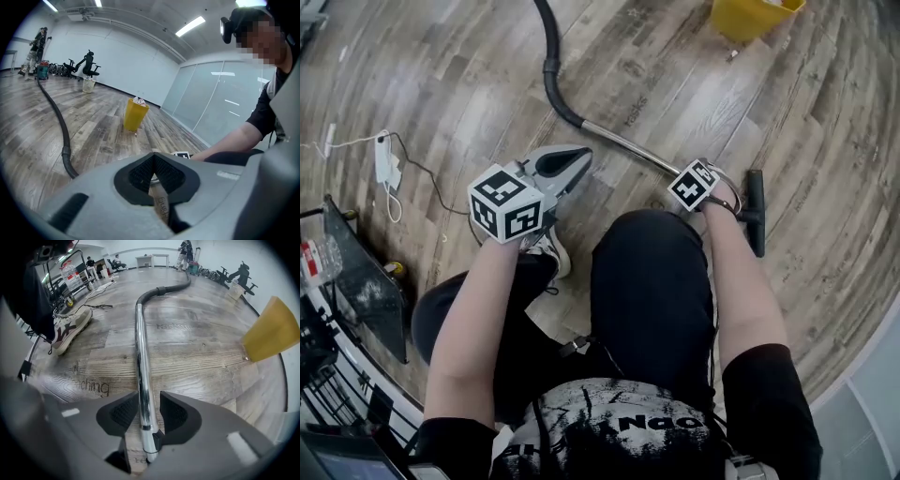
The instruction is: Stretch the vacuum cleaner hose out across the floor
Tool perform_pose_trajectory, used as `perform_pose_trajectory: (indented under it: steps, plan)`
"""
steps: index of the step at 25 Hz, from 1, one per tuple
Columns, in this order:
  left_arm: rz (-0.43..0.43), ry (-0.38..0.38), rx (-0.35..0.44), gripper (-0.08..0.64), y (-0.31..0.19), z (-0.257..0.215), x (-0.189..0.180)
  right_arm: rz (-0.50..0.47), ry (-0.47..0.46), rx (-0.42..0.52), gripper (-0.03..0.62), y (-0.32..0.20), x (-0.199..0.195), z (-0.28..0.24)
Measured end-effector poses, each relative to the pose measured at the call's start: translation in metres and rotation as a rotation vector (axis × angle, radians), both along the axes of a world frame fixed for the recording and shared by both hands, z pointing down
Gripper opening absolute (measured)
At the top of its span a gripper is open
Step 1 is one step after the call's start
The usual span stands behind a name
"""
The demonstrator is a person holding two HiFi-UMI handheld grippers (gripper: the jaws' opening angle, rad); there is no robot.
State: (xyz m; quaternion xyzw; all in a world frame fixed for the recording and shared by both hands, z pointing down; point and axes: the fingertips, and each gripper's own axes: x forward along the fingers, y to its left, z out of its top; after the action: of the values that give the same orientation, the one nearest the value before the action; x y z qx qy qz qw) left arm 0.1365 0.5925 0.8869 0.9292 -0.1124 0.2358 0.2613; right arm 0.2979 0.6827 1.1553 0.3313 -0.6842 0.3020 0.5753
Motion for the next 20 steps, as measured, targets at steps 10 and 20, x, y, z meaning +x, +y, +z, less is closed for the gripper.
perform_pose_trajectory:
  steps: [10, 20]
  plan:
    - [0.018, -0.005, 0.015, 0.0, 0.003, -0.001, 0.007, 0.019, 0.0, 0.025, 0.127, -0.004, 0.003, -0.013]
    - [0.041, -0.052, 0.052, 0.0, -0.014, 0.007, -0.004, 0.064, -0.011, 0.093, 0.008, -0.032, 0.002, -0.019]
